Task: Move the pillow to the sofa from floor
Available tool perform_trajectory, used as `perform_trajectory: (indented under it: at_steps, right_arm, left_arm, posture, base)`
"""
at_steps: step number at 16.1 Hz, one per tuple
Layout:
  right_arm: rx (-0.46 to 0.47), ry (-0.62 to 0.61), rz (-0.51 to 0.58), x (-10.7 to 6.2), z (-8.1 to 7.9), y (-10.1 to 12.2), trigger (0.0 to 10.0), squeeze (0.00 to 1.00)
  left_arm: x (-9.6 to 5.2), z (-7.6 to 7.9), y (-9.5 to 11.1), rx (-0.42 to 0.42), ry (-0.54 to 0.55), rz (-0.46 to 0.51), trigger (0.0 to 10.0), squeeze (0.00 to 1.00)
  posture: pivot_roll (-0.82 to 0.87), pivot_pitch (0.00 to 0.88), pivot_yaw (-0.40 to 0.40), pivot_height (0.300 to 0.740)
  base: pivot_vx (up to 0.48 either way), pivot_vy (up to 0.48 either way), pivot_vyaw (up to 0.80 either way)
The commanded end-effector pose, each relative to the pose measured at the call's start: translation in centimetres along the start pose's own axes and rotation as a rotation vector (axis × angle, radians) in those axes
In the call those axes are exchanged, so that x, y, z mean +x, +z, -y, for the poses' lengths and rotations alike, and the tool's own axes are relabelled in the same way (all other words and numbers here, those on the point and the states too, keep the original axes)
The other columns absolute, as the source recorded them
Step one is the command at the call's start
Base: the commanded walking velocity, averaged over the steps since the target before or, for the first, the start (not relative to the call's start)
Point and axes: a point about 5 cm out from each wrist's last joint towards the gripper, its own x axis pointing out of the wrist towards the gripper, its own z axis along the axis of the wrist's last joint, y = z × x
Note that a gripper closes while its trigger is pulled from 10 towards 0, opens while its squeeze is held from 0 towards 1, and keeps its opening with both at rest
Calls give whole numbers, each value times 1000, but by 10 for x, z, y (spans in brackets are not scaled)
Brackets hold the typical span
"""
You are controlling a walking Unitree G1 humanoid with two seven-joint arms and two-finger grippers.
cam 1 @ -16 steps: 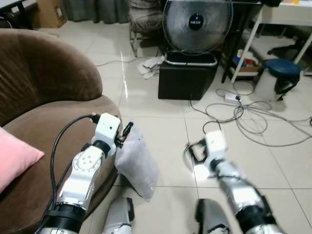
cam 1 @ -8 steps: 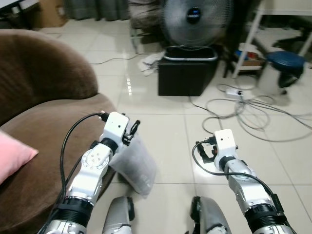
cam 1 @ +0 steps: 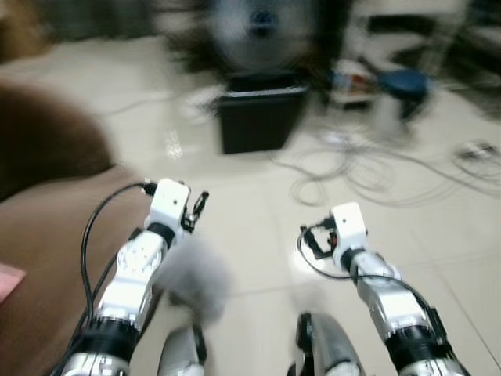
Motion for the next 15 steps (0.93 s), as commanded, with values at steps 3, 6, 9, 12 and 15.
perform_trajectory:
  at_steps: [3, 6, 9, 12, 15]
  right_arm:
    - [22, -12, 5, -3, 4, 1, 10000, 0]
    - [-7, 13, -6, -2, 1, 0, 10000, 0]
    - [-17, 100, -7, -3, -5, 0, 10000, 0]
    - [-85, 183, -11, -2, -10, 1, 10000, 0]
    - [-100, 242, -24, -3, -13, -2, 10000, 0]
  left_arm:
    - [-1, -1, 0, 1, -9, 3, 10000, 0]
    - [-2, -4, -1, 2, -3, -1, 10000, 0]
    - [-4, -12, -2, 13, 32, -10, 10000, 0]
    - [-11, -20, -6, 21, 63, -25, 10000, 0]
    - [-20, -24, -9, 34, 67, -39, 10000, 0]
  posture:
    - [69, 0, 17, 586]
    - [67, 0, 20, 586]
    - [68, 0, 19, 586]
    - [75, 0, 15, 586]
    - [97, 0, -3, 586]
  base:
    - [285, 0, -781]
    - [286, 0, -519]
    - [290, 0, 0]
    - [285, 0, 267]
    - [286, 0, 800]
